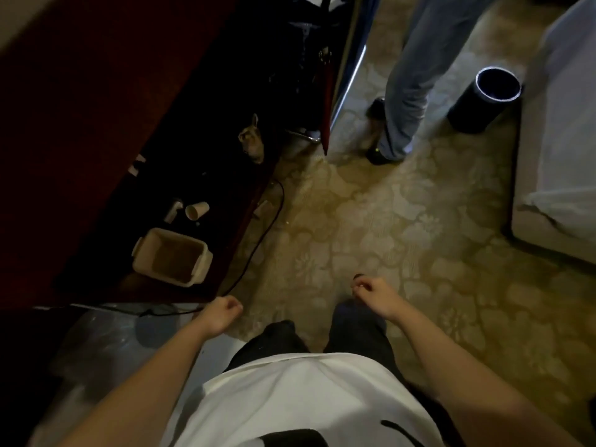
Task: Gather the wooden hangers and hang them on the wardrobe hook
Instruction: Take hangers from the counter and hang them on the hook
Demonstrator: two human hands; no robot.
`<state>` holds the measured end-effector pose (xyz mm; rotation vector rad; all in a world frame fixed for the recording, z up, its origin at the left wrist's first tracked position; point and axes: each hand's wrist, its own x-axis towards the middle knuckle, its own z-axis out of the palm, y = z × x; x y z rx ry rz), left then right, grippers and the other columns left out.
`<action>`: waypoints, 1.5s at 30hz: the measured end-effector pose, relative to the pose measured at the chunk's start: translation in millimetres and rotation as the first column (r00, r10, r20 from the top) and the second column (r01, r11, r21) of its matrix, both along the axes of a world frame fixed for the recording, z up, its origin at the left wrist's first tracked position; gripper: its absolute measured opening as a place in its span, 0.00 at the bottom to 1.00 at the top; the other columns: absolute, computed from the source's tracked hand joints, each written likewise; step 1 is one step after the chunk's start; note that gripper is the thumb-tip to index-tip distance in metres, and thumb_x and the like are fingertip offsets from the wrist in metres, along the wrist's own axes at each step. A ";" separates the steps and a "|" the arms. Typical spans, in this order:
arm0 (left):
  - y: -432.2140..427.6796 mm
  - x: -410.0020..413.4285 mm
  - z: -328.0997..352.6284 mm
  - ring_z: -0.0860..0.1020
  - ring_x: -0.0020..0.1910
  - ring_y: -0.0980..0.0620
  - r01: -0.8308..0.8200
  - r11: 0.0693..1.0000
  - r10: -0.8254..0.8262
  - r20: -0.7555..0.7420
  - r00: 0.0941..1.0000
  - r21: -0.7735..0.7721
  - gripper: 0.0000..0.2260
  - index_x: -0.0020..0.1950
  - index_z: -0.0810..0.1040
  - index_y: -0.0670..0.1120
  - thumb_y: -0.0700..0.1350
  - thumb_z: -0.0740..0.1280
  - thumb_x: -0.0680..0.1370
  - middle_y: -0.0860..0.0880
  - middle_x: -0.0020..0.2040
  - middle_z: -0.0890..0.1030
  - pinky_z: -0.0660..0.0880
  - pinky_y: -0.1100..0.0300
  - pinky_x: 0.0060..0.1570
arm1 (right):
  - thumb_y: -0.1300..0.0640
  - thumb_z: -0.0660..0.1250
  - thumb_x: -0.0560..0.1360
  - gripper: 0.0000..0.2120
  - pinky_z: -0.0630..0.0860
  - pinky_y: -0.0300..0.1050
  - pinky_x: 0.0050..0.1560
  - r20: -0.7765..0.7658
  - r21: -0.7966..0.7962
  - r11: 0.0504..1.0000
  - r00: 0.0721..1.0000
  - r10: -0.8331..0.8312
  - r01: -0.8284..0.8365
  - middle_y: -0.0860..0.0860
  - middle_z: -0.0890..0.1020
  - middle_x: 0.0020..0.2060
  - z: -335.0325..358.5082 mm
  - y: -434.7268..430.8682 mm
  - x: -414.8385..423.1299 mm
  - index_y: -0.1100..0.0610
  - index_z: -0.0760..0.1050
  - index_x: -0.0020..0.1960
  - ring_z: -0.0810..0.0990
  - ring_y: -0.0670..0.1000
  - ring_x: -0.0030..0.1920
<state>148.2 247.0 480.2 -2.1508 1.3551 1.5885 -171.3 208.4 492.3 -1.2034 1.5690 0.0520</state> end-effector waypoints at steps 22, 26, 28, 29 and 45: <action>-177.5 -192.6 67.6 0.74 0.63 0.46 -0.423 0.901 0.418 -0.071 0.906 -0.092 0.15 0.65 0.71 0.39 0.44 0.58 0.81 0.42 0.64 0.75 0.68 0.62 0.54 | 0.62 0.56 0.80 0.14 0.68 0.26 0.26 0.040 0.012 0.810 0.810 0.585 -0.586 0.64 0.77 0.46 5.4 -299.1 -59.6 0.70 0.73 0.59 0.75 0.54 0.43; -193.5 -153.3 102.3 0.75 0.60 0.50 -0.405 0.890 0.405 -0.048 0.913 -0.208 0.15 0.66 0.71 0.46 0.48 0.58 0.81 0.46 0.62 0.76 0.72 0.60 0.56 | 0.60 0.58 0.79 0.08 0.71 0.34 0.37 0.121 -0.122 0.738 0.728 0.674 -0.663 0.52 0.78 0.40 35.0 -324.8 3.5 0.58 0.75 0.54 0.76 0.49 0.40; -201.1 -131.6 127.3 0.75 0.60 0.50 -0.373 0.884 0.380 -0.032 0.924 -0.280 0.16 0.67 0.70 0.48 0.49 0.57 0.81 0.46 0.63 0.76 0.73 0.57 0.59 | 0.60 0.58 0.79 0.09 0.72 0.37 0.41 0.123 -0.219 0.663 0.654 0.746 -0.716 0.48 0.76 0.38 60.5 -335.3 35.7 0.58 0.75 0.56 0.77 0.48 0.41; -205.6 -120.2 141.8 0.75 0.60 0.50 -0.358 0.880 0.369 -0.026 0.929 -0.312 0.16 0.68 0.69 0.48 0.49 0.57 0.81 0.47 0.63 0.76 0.73 0.57 0.60 | 0.59 0.58 0.79 0.11 0.73 0.39 0.45 0.111 -0.269 0.614 0.610 0.785 -0.742 0.48 0.77 0.40 76.2 -340.2 51.7 0.58 0.75 0.59 0.78 0.49 0.44; -217.0 28.5 377.8 0.76 0.57 0.59 -0.112 0.630 0.429 0.225 0.875 -0.769 0.14 0.65 0.71 0.54 0.51 0.60 0.79 0.54 0.59 0.78 0.74 0.59 0.59 | 0.56 0.61 0.78 0.10 0.77 0.40 0.51 0.061 -0.824 0.161 0.198 0.978 -0.543 0.48 0.82 0.47 334.7 -373.8 251.8 0.51 0.75 0.58 0.82 0.45 0.45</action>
